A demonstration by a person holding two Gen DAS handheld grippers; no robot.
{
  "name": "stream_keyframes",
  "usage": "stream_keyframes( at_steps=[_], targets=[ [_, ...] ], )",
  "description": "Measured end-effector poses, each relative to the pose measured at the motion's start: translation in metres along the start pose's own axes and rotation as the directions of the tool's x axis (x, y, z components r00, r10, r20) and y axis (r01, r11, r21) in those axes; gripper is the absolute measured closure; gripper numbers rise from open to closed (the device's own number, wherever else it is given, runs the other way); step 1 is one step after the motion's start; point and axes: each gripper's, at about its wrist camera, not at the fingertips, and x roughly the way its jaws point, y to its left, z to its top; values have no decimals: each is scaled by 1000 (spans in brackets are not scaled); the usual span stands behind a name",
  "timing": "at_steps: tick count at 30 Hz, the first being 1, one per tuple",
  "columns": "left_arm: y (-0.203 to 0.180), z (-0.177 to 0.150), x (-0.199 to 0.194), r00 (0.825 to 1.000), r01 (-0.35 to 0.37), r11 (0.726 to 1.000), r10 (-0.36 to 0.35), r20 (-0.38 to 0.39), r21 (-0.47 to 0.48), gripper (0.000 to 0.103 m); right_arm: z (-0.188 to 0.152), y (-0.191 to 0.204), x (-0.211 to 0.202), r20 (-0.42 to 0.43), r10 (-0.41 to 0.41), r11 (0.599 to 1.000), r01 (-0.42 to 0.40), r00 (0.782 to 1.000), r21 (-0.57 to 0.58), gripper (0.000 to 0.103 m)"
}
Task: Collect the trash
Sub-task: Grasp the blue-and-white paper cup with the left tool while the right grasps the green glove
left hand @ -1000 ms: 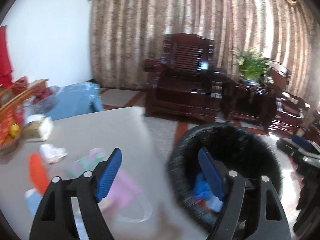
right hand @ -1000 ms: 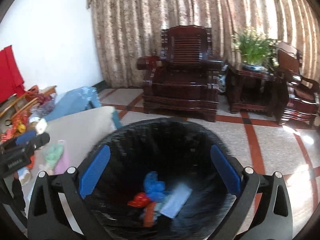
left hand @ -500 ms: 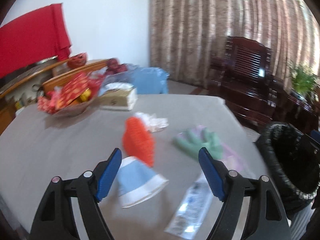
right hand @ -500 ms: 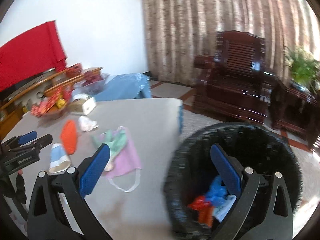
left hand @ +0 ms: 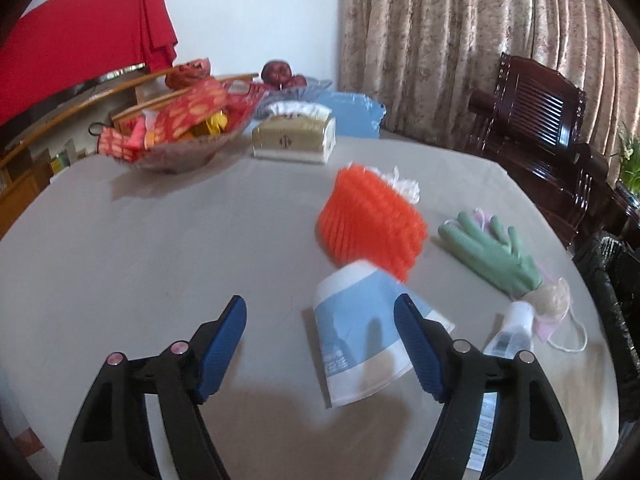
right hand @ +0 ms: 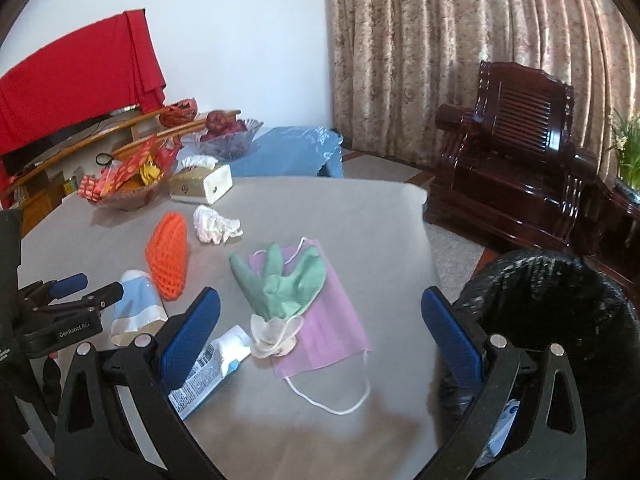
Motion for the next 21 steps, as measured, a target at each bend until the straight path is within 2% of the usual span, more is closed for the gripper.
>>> stream_keyframes(
  at_steps=[8,12,13,17,21],
  targets=[
    [-2,-11,22,997,44,999,-45,-70,-18,34,-7,7,14,-32,6,1000,-7,999,-26,5],
    [-7,-14,33,988,91,995,-96,-124,-44,34,-5,6,19,-38,8,1000,-9,999,-26,5],
    [-7,-15,34,986,103,993,-110,-128,-55,37,-5,7,19,-38,9,1000,-10,999,-27,5],
    [-13,-13,34,981,145,988,-151,-123,-56,66,-3,7,23,-43,22,999,-24,999,-28,5],
    [-13,-9,26,984,144,987,-150,-100,-73,74,0,11,28,-50,37,999,-38,998,-33,5]
  ],
)
